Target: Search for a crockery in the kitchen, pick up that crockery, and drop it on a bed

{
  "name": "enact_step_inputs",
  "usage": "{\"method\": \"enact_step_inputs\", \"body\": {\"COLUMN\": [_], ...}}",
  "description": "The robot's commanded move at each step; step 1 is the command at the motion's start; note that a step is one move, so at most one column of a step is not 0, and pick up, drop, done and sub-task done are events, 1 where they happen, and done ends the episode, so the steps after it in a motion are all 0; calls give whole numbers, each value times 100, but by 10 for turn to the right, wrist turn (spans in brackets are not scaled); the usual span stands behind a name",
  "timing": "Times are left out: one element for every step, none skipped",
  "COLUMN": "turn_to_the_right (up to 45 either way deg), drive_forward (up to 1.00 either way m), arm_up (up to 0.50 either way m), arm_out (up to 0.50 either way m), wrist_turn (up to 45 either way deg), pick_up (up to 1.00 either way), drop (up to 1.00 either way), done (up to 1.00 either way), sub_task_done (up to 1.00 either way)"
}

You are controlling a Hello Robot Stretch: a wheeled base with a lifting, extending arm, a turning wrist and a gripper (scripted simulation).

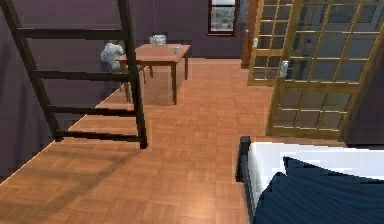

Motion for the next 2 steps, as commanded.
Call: {"method": "enact_step_inputs", "body": {"turn_to_the_right": [0,0], "drive_forward": [0,0], "arm_up": [-30,-32], "arm_out": [0,0], "wrist_turn": [0,0], "pick_up": [0,0], "drop": [0,0], "done": [0,0], "sub_task_done": [0,0]}}
